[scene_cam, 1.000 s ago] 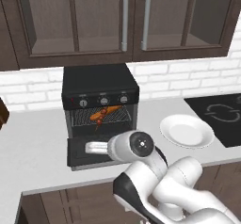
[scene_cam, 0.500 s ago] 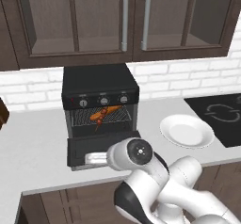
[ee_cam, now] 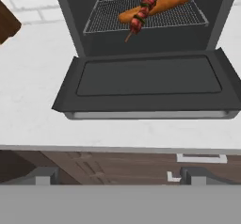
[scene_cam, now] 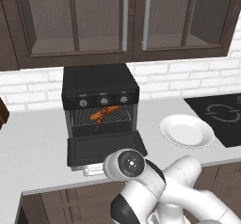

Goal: Pick up the kebab skewer and baguette bread, and place them inside the toaster oven. Close the toaster oven door and start by setting the timer.

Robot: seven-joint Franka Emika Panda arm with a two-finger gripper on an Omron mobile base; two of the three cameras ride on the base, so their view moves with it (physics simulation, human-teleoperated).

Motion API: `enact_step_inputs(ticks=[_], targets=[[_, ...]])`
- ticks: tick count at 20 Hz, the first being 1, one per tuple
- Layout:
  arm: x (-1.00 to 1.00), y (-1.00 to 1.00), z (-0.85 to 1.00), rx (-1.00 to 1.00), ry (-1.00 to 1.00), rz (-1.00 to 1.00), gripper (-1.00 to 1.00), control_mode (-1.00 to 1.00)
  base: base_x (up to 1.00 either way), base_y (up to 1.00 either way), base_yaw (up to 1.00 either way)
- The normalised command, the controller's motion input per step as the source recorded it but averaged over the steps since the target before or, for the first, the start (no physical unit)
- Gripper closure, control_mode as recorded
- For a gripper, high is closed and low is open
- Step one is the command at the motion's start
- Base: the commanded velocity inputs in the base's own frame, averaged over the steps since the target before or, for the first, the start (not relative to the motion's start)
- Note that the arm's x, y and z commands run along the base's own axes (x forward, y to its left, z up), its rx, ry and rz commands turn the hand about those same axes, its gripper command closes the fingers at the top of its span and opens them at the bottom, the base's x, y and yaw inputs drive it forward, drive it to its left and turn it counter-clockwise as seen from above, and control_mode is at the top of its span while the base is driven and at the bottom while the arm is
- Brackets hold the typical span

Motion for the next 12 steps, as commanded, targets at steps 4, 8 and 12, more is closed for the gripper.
enact_step_inputs(ticks=[4,8,12], targets=[[0.0,-0.25,-0.38,0.0,-0.09,0.02,-1.0,-1.0,0.0,0.0,0.0],[0.0,-0.27,-0.37,0.0,-0.08,0.0,-1.0,-1.0,0.0,0.0,0.0],[0.03,-0.27,-0.3,0.0,-0.08,0.0,-1.0,-1.0,0.0,0.0,0.0]])
